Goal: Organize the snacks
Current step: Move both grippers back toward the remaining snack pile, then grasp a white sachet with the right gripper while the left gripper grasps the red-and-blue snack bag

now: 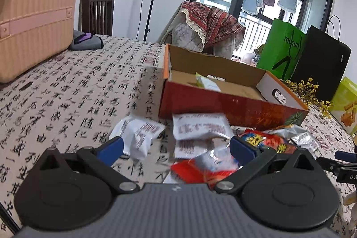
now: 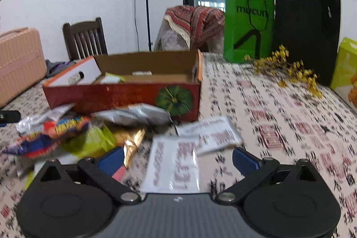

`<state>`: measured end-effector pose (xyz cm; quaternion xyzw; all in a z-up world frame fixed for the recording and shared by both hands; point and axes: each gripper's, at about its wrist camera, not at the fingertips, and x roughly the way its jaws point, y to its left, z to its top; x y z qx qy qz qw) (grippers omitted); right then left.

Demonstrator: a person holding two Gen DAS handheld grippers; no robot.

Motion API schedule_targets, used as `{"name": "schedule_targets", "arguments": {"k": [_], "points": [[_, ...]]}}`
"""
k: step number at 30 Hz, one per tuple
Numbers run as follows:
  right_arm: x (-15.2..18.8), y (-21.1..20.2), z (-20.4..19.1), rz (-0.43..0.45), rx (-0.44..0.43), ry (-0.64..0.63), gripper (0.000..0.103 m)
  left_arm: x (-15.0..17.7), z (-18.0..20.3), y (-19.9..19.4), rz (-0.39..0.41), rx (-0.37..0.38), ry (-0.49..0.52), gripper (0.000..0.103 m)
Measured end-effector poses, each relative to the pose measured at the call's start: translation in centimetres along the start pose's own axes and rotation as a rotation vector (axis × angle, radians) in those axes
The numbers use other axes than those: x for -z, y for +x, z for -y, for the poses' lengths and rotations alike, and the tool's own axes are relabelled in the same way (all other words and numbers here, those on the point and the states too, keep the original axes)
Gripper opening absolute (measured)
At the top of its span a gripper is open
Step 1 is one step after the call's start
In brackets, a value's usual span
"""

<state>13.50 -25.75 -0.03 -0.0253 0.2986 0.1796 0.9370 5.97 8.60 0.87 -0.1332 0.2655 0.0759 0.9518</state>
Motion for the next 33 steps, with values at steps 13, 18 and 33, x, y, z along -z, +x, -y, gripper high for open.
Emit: {"name": "schedule_targets", "arguments": {"k": [13,18,33], "points": [[-0.5,3.4,-0.7,-0.076,0.028,-0.048,0.093,1.2,-1.1,1.1,-0.012,0.009,-0.021,0.103],[-0.8,5.0,-1.0,-0.099,0.035,-0.040,0.080,1.3,-1.4,1.1,-0.014,0.025,-0.039,0.103],[-0.3,2.7,-0.7,-0.015,-0.010,0.002,0.041,1.3,-1.4,1.1,-0.012,0.035,-0.045,0.103]]}}
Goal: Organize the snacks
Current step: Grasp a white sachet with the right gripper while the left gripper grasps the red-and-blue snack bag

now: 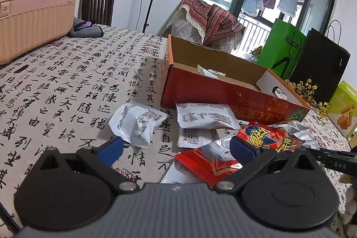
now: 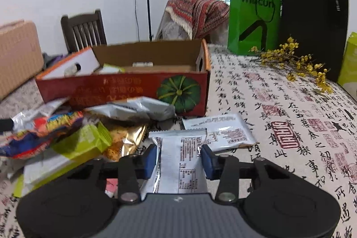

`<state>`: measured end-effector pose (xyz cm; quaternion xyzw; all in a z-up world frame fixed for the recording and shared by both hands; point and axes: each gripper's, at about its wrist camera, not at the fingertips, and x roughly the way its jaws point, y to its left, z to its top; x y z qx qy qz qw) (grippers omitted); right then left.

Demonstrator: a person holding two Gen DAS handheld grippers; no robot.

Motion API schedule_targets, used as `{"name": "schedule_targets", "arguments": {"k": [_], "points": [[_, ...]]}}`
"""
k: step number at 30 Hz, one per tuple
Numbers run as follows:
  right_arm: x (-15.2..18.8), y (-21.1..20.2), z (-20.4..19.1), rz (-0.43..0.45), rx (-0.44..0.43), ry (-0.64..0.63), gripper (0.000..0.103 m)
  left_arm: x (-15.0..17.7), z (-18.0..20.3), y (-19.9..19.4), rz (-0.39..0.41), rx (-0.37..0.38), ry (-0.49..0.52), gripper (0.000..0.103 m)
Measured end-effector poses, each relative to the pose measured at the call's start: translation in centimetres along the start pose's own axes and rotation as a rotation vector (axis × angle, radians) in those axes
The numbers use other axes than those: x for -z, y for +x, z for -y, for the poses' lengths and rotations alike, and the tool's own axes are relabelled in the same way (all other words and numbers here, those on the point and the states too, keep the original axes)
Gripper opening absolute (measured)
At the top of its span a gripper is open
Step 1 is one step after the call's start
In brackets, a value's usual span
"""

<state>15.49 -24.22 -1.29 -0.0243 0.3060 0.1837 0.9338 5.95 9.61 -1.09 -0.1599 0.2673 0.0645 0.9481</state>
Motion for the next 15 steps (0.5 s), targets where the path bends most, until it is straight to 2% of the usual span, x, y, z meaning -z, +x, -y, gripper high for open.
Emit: {"name": "schedule_targets", "arguments": {"k": [9,15], "points": [[1.1,-1.2,-0.1,0.043,-0.018,0.013,0.041,-0.4,0.4,-0.1,-0.003,-0.026,-0.004,0.103],[1.2,-1.1,0.5,0.050,-0.038,0.050,0.041,-1.7,3.1,-0.5,-0.036,0.054,0.083,0.103]]}}
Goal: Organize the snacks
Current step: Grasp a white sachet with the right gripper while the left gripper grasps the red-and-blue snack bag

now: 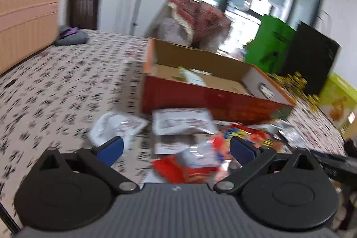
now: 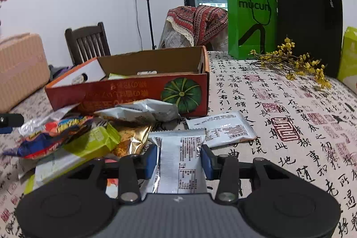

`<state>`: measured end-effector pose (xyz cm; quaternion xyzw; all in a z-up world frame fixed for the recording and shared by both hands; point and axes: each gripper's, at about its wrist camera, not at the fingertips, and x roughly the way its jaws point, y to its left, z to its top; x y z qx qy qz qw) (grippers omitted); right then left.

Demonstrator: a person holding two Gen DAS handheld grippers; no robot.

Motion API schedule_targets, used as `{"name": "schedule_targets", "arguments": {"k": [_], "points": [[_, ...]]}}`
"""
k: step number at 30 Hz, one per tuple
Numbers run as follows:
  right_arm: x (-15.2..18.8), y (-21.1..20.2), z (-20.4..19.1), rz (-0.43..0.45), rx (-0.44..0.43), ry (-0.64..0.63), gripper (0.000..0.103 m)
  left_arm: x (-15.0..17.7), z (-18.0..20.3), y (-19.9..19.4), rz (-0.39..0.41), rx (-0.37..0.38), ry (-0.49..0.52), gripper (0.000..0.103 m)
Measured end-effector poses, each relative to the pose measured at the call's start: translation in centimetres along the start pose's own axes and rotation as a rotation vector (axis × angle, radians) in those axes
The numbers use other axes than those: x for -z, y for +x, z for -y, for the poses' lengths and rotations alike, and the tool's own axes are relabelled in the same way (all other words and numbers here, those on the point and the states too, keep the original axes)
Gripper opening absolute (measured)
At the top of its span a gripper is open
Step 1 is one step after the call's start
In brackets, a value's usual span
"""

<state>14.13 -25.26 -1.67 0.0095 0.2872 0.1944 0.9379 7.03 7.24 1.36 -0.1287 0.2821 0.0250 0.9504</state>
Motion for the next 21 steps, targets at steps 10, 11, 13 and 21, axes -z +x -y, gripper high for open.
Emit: {"name": "schedule_targets", "arguments": {"k": [10,11,13,21], "points": [[0.1,-0.1,0.7,0.008,-0.035,0.044,0.041,-0.7,6.0,3.2,-0.166,0.100,0.280,0.103],[0.1,-0.1,0.8,0.009,-0.037,0.048,0.041,-0.7,6.3,3.7,-0.181,0.093,0.293,0.103],[0.1,-0.1,0.8,0.010,-0.042,0.054,0.041,-0.6,6.5,4.8,-0.211,0.083,0.293,0.103],[0.1,-0.1,0.8,0.010,-0.052,0.055,0.041,-0.2,4.8,6.8,-0.265,0.082,0.214,0.103]]}}
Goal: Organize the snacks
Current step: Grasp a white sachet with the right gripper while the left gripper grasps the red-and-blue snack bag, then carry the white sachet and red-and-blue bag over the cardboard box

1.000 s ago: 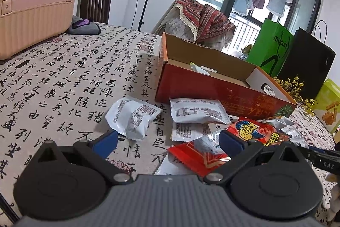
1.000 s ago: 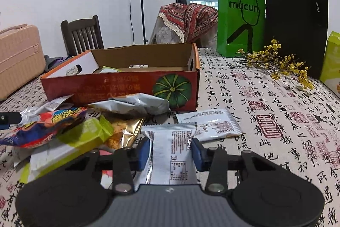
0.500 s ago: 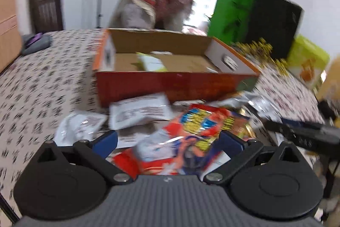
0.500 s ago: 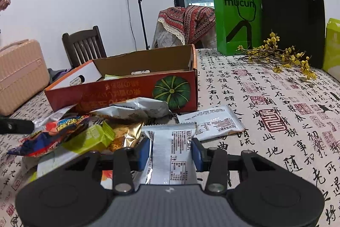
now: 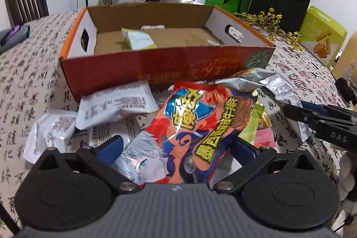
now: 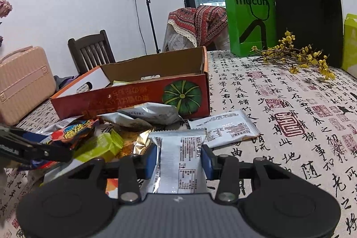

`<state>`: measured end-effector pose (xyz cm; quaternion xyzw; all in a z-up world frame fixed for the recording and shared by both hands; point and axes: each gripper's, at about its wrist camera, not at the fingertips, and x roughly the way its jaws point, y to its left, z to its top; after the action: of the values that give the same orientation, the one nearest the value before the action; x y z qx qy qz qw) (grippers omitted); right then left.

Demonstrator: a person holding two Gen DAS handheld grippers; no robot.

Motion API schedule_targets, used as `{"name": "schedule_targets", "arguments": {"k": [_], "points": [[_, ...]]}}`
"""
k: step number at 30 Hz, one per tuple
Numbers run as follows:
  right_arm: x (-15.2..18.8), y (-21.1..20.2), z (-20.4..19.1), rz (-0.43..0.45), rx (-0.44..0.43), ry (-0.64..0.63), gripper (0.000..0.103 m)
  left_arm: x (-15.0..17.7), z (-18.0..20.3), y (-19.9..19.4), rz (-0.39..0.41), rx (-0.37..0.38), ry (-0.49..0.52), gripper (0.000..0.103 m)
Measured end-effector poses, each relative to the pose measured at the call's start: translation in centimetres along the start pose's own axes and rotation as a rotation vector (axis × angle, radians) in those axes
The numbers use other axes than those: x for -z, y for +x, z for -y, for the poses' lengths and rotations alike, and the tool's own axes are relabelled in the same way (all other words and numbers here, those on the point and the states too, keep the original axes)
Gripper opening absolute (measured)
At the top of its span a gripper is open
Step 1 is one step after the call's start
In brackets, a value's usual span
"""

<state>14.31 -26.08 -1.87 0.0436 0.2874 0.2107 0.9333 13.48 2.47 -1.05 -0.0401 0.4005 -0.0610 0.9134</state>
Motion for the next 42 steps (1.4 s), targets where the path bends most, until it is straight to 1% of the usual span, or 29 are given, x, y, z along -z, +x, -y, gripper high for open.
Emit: {"name": "schedule_targets", "arguments": {"k": [4,11,14,16,19,22,24,32,35,38,42], "points": [[0.0,0.0,0.0,-0.002,-0.002,0.004,0.041,0.3,-0.4,0.1,0.020,0.004,-0.043,0.103],[0.0,0.1,0.0,-0.006,-0.003,0.003,0.041,1.4,-0.1,-0.5,0.077,-0.009,-0.040,0.097],[0.0,0.1,0.0,-0.007,-0.003,0.003,0.041,1.9,-0.1,-0.9,0.096,-0.011,-0.046,0.093],[0.0,0.2,0.0,-0.009,-0.002,0.003,0.041,2.0,-0.1,-1.3,0.108,-0.015,-0.048,0.086],[0.1,0.2,0.0,-0.011,-0.001,0.005,0.041,2.3,-0.2,-1.9,0.123,-0.014,-0.052,0.084],[0.1,0.2,0.0,-0.011,0.001,0.003,0.041,2.7,-0.3,-2.5,0.141,-0.030,-0.054,0.083],[0.0,0.2,-0.1,-0.010,0.003,0.001,0.041,2.7,-0.3,-2.8,0.152,-0.030,-0.063,0.082],[0.1,-0.1,-0.2,0.003,0.015,-0.009,0.041,2.4,-0.8,-4.9,0.217,-0.039,-0.084,0.082],[0.1,-0.3,-0.4,0.010,0.024,-0.023,0.041,2.1,-1.0,-5.7,0.240,-0.041,-0.093,0.082],[0.0,-0.6,-0.6,0.017,0.013,-0.019,0.041,1.7,-1.0,-6.5,0.263,-0.044,-0.100,0.082],[-0.7,-1.6,-1.0,0.052,0.000,-0.022,0.041,0.7,-1.0,-7.4,0.298,-0.045,-0.107,0.082]]}}
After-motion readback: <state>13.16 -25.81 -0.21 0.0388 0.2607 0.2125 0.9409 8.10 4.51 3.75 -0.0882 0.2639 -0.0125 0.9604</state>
